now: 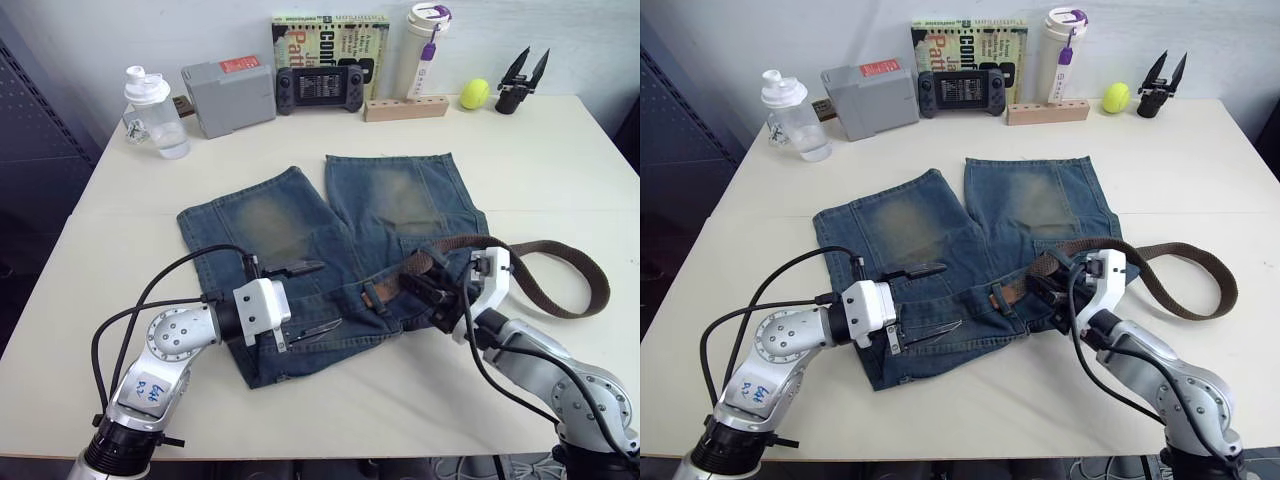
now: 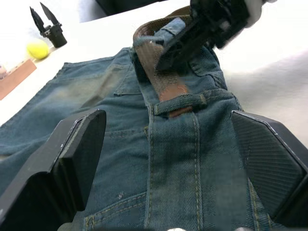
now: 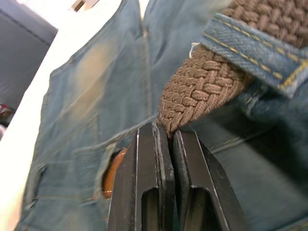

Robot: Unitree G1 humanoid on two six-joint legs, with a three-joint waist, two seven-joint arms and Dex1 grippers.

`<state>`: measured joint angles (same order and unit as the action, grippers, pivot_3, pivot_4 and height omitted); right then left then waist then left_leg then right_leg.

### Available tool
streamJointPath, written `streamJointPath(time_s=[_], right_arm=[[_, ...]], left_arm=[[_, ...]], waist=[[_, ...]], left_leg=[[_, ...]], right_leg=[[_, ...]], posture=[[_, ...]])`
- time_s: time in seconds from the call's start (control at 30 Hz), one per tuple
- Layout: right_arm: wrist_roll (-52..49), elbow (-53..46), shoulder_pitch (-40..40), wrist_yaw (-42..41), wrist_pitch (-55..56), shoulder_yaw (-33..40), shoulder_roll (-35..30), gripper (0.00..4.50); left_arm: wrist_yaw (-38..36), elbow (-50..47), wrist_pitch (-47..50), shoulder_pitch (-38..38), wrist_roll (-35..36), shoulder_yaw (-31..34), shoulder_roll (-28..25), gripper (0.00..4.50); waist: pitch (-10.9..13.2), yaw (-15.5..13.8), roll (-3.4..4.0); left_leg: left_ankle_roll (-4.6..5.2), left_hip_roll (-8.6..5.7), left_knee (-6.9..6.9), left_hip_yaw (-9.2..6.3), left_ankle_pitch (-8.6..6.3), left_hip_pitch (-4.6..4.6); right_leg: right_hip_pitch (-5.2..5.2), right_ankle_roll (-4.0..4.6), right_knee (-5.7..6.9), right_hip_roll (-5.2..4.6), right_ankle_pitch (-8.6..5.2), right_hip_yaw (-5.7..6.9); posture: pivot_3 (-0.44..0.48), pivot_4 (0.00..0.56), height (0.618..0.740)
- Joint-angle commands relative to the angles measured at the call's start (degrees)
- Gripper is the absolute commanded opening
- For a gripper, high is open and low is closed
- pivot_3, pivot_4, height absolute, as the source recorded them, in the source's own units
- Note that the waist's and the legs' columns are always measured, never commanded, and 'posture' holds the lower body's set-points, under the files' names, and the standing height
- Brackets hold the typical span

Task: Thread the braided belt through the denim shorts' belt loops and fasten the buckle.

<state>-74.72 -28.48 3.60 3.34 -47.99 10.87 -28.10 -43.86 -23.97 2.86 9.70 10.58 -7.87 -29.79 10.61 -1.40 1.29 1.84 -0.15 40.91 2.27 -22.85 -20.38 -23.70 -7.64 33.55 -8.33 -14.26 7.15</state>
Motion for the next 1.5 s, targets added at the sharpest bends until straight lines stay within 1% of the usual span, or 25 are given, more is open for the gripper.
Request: streamJointPath(time_s=[0.03,0.17,0.27,0.37,0.47,0.57,0.67,0.73,0.87,1.0,1.13,1.23,1.27,1.3,1.43,1.5], right_arm=[[-1.16,-3.12,0.75,0.36,0.05,-1.67,1.65,0.03],[-0.22,-3.71,1.98,1.52,0.36,-3.86,3.70,0.03],[-1.38,-3.13,1.67,3.07,-1.14,-5.56,4.57,0.03],[-6.35,-1.10,1.29,6.38,-3.69,-6.07,4.65,0.03],[-16.39,2.12,1.10,11.68,-3.99,-5.96,5.49,0.03],[-23.08,4.92,1.47,15.43,-3.08,-5.62,5.56,0.03],[-26.71,5.90,1.96,17.38,-2.12,-5.83,5.33,0.03],[-28.16,6.18,2.12,18.41,-1.48,-6.11,5.24,0.03],[-29.91,6.27,2.32,19.93,-0.09,-6.76,5.46,0.03],[-30.45,5.97,2.11,20.51,0.93,-7.26,5.70,0.03],[-30.68,5.66,1.80,20.54,1.42,-7.33,5.30,0.03],[-30.58,5.77,1.59,20.17,1.68,-7.12,4.90,0.00],[-30.59,5.66,1.60,20.23,1.80,-7.16,4.84,0.00],[-30.62,5.55,1.62,20.30,1.91,-7.23,4.80,0.00],[-30.44,5.27,1.44,20.38,2.18,-7.43,4.62,0.00],[-30.38,5.06,1.31,20.39,2.22,-7.52,4.55,0.00]], left_arm=[[0.11,-0.53,-1.32,0.67,-0.04,0.40,0.04,4.50],[0.05,-0.06,-1.74,0.84,-0.30,0.17,0.02,4.50],[-1.77,1.80,-5.77,0.91,-3.75,-1.58,-1.84,4.50],[-2.48,5.24,-12.61,2.10,-9.51,-3.72,-3.79,4.50],[-1.40,9.12,-19.20,3.53,-14.39,-5.40,-4.40,4.50],[1.01,12.28,-25.62,4.97,-18.67,-6.07,-3.95,4.50],[3.76,14.42,-30.95,6.09,-21.57,-5.99,-3.21,4.50],[5.24,15.37,-33.93,6.09,-22.29,-5.89,-2.88,4.50],[7.90,18.40,-39.28,6.27,-27.55,-6.42,-3.66,4.50],[9.44,20.56,-40.37,6.71,-29.81,-6.82,-3.25,4.50],[10.39,21.31,-41.41,7.50,-30.27,-7.46,-2.34,4.50],[10.74,22.37,-41.85,8.14,-31.23,-8.34,-1.69,3.70],[10.84,22.65,-41.92,8.37,-31.38,-8.48,-1.62,3.52],[10.96,22.81,-41.98,8.53,-31.44,-8.56,-1.61,2.93],[11.55,23.17,-42.56,8.92,-31.47,-8.82,-1.70,1.21],[11.81,23.34,-42.74,8.91,-31.56,-8.79,-1.75,0.68]], waist=[[0.00,0.04,0.00],[0.00,0.14,0.00],[0.00,0.20,0.00],[0.00,0.17,0.01],[0.00,0.16,0.00],[0.00,0.16,0.00],[0.00,0.15,0.00],[0.00,0.15,0.00],[0.00,0.16,0.00],[0.00,0.14,0.00],[0.00,0.14,0.00],[-0.01,0.14,0.00],[-0.01,0.13,0.00],[0.00,0.13,0.00],[-0.01,0.13,0.00],[-0.01,0.13,0.00]], left_leg=[[0.00,0.00,0.00,0.00,0.00,0.00],[-0.01,-0.01,-0.02,0.00,-0.01,0.01],[-0.03,-0.04,-0.04,0.01,-0.01,0.02],[-0.03,-0.10,-0.04,0.02,-0.02,0.02],[-0.03,-0.09,-0.03,0.02,-0.02,0.02],[-0.03,-0.05,-0.04,0.02,-0.02,0.03],[-0.03,-0.02,-0.04,0.01,-0.02,0.02],[-0.03,0.06,-0.04,0.02,-0.02,0.02],[-0.03,0.09,-0.05,0.02,-0.02,0.02],[-0.02,0.09,-0.04,0.03,-0.02,0.02],[-0.02,0.10,-0.04,0.02,-0.02,0.02],[-0.02,0.09,-0.04,0.02,-0.02,0.02],[-0.02,0.09,-0.04,0.02,-0.02,0.02],[-0.01,0.09,-0.04,0.02,-0.02,0.02],[-0.02,0.10,-0.04,0.02,-0.02,0.02],[-0.01,0.09,-0.04,0.02,-0.02,0.02]], right_leg=[[0.00,0.00,0.00,0.00,0.00,0.01],[-0.01,0.00,0.00,0.02,0.00,0.01],[-0.02,0.01,0.00,0.05,0.00,0.02],[-0.02,0.03,0.00,0.08,-0.02,0.05],[-0.01,0.03,-0.01,0.08,-0.02,0.05],[-0.01,0.03,0.00,0.07,-0.02,0.04],[-0.01,0.03,0.00,0.07,-0.02,0.05],[-0.02,0.03,0.00,0.05,-0.01,0.04],[-0.02,0.03,0.01,0.03,-0.01,0.07],[-0.02,0.03,0.02,0.01,-0.01,0.08],[-0.02,0.03,0.03,0.00,-0.01,0.09],[-0.02,0.03,0.04,-0.01,-0.01,0.09],[-0.02,0.03,0.03,-0.02,-0.01,0.09],[-0.02,0.03,0.04,-0.02,-0.01,0.09],[-0.02,0.03,0.03,-0.03,-0.01,0.11],[-0.02,0.03,0.03,-0.03,-0.01,0.12]], posture=[[0.000,0.150,0.726],[0.000,0.150,0.726],[0.000,0.150,0.726],[0.000,0.150,0.726],[0.000,0.150,0.726],[0.000,0.150,0.726],[0.000,0.150,0.726],[0.000,0.150,0.726],[0.000,0.150,0.726],[0.000,0.150,0.726],[0.000,0.150,0.726],[0.000,0.150,0.726],[0.000,0.150,0.726],[0.000,0.150,0.726],[0.000,0.150,0.726],[0.000,0.150,0.726]])
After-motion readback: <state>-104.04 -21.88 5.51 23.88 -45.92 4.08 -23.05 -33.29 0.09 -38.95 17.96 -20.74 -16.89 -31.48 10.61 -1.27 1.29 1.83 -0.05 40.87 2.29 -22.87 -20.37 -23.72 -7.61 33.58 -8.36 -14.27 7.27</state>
